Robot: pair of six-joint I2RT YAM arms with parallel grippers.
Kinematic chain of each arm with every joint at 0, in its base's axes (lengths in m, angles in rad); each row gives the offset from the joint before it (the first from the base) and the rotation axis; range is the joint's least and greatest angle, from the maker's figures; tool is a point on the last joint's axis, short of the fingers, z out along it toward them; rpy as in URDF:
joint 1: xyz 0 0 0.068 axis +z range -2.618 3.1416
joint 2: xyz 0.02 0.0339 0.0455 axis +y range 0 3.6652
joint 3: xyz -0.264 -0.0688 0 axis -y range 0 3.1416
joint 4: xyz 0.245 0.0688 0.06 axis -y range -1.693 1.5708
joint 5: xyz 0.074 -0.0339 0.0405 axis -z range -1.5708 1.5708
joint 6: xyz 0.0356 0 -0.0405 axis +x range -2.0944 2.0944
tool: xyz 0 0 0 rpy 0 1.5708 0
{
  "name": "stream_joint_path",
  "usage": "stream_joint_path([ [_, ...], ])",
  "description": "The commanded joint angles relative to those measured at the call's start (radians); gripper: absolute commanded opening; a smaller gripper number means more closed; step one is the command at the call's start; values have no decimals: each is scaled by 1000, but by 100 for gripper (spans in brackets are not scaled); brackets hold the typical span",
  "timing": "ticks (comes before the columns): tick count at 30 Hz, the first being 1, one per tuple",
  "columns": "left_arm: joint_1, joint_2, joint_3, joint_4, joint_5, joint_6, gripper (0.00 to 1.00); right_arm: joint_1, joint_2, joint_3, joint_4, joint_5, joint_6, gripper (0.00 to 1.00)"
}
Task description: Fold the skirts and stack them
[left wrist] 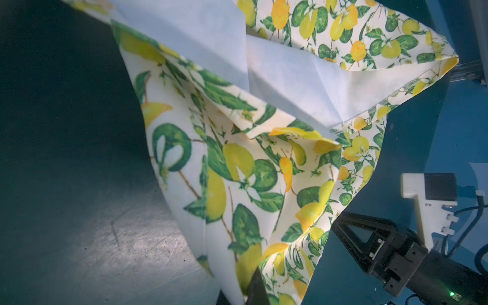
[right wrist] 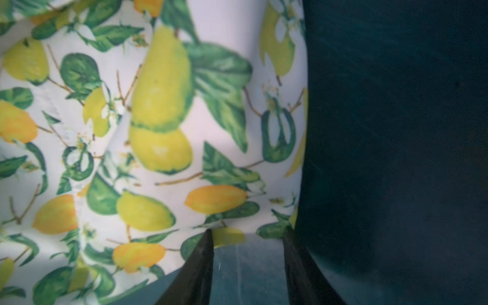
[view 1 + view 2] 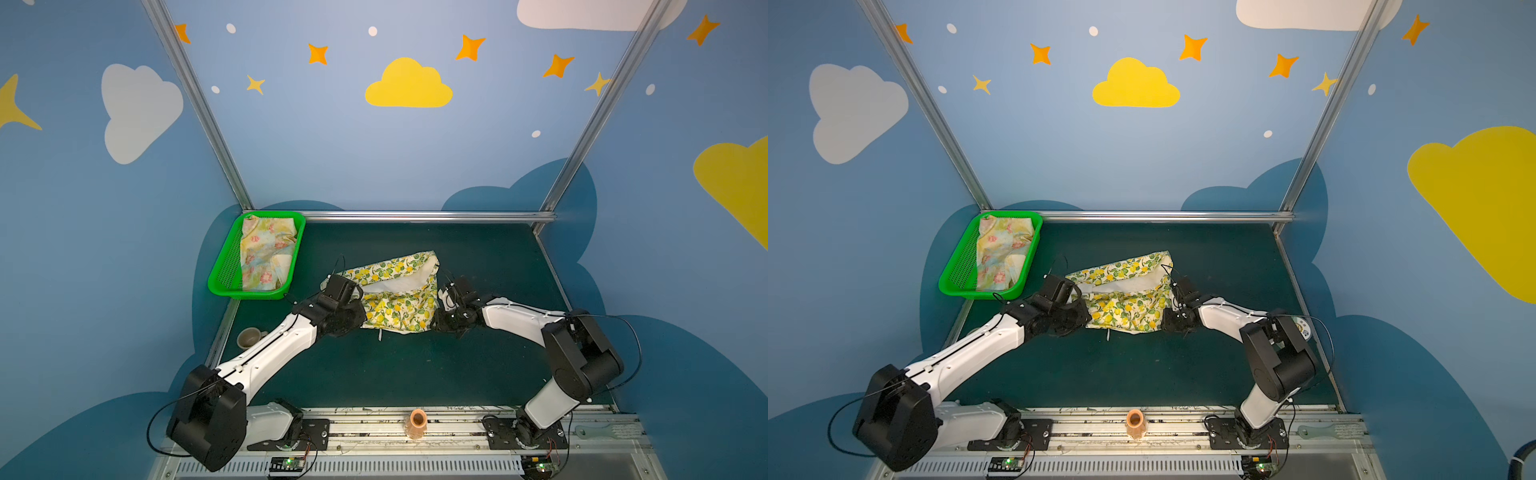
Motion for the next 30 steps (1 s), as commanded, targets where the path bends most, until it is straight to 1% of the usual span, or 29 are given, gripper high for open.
stream_joint_path([
  [1, 19, -26, 23, -39, 20, 26, 4, 2, 14, 17, -15, 19, -27, 46],
  [6, 39, -35, 36, -45, 29, 29, 4, -5, 31, 2, 38, -38, -37, 49],
  [7, 42, -36, 36, -45, 54, 29, 4, -5, 36, 2, 51, -58, -41, 49],
  [9, 43, -31, 40, -45, 71, 31, 4, -4, 47, -1, 79, -88, -40, 49],
  [11, 44, -23, 41, -41, 84, 32, 4, -4, 58, -7, 108, -106, -33, 48],
  [13, 42, -15, 44, -39, 93, 35, 4, -4, 71, -8, 131, -120, -29, 43],
  [15, 45, -8, 43, -36, 95, 32, 4, -4, 77, -12, 150, -131, -21, 33],
  [16, 44, -6, 43, -33, 95, 33, 4, -4, 76, -13, 159, -140, -20, 25],
  [18, 46, -5, 47, -33, 89, 32, 4, -6, 64, -10, 159, -144, -17, 1],
  [20, 51, -5, 59, -41, 82, 31, 4, -12, 35, 6, 131, -162, -21, 0],
  [23, 76, -11, 125, -100, 49, 67, 4, -46, -45, 73, 17, -214, -33, 0],
  [24, 91, -14, 156, -128, 42, 84, 4, -67, -75, 110, -38, -232, -44, 0],
  [25, 108, -13, 190, -155, 7, 112, 4, -85, -99, 148, -90, -248, -53, 0],
  [27, 152, -4, 255, -206, -9, 150, 4, -140, -143, 249, -215, -282, -64, 0],
  [30, 218, 8, 322, -255, 6, 188, 4, -209, -212, 355, -329, -330, -60, 0],
])
